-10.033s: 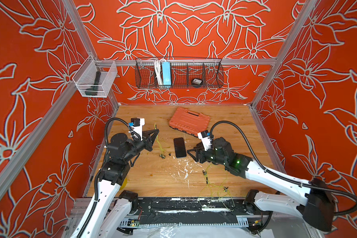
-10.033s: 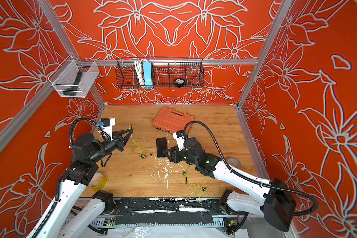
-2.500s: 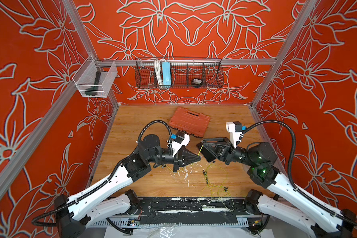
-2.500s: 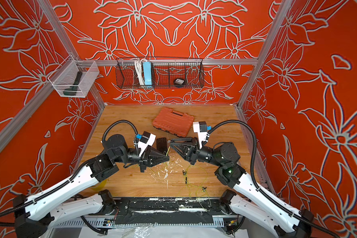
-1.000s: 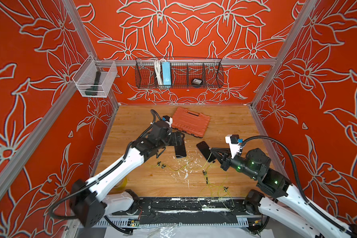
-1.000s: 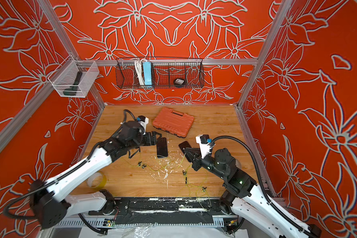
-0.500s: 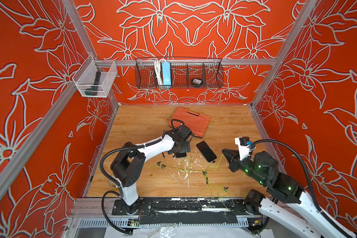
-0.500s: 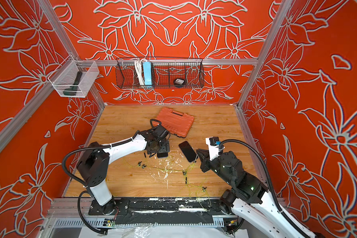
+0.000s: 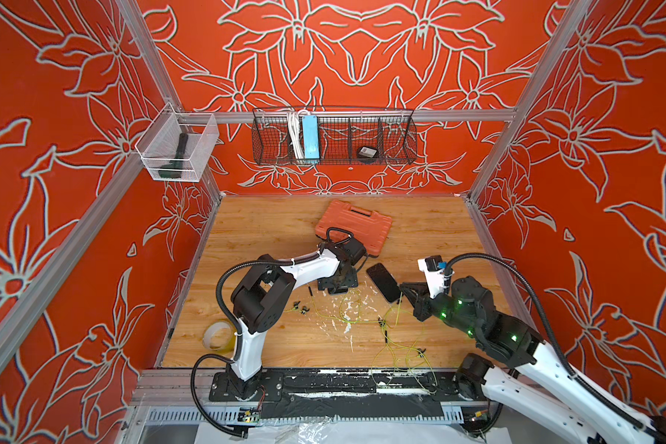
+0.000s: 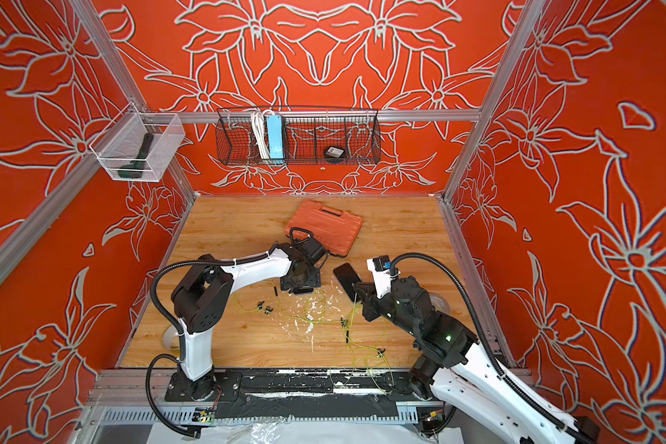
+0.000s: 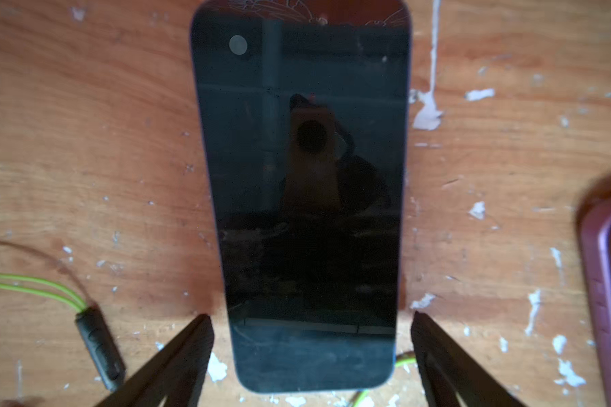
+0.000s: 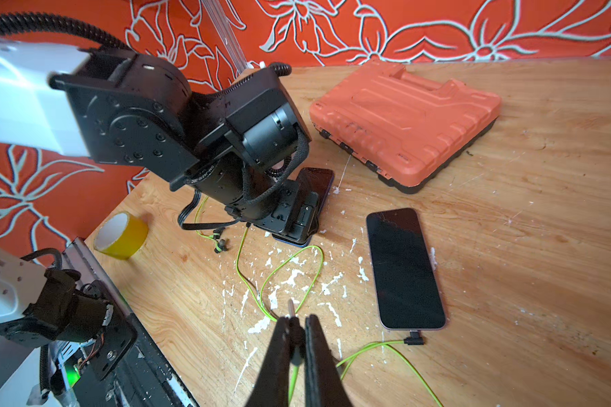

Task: Plug wired earphones into phones
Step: Pick up the phone at the center of the board.

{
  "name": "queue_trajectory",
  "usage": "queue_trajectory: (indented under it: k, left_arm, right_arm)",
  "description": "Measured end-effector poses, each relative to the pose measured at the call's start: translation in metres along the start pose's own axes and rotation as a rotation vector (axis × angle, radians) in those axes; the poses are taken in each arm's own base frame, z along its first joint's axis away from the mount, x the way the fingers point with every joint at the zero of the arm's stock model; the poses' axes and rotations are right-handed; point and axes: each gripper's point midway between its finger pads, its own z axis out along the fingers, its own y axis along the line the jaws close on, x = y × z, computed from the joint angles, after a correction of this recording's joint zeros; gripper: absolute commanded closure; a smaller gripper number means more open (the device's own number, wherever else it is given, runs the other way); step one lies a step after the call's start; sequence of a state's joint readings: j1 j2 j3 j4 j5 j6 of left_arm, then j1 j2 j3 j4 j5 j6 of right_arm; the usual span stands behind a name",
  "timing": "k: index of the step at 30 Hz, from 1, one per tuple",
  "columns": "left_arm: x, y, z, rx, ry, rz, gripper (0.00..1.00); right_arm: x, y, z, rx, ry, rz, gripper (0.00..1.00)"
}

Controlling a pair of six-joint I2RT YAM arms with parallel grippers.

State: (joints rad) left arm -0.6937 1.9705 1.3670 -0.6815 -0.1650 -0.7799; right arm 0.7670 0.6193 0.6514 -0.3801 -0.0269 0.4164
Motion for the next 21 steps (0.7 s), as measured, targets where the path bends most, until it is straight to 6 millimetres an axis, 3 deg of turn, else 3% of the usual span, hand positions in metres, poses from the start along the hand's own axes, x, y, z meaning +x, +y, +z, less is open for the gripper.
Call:
queue_trajectory:
  k: [10,21]
  left_arm:
    - [0.004,-0.002,0.006,0.008,0.02,0.011,0.31]
    - [0.004,-0.002,0.006,0.012,0.025,0.012,0.34]
  right_arm:
    - [0.021,0.006,0.028,-0.065,0.049,0.057,0.96]
    - [0.052,0.002,0.065,-0.088,0.103,0.101,0.97]
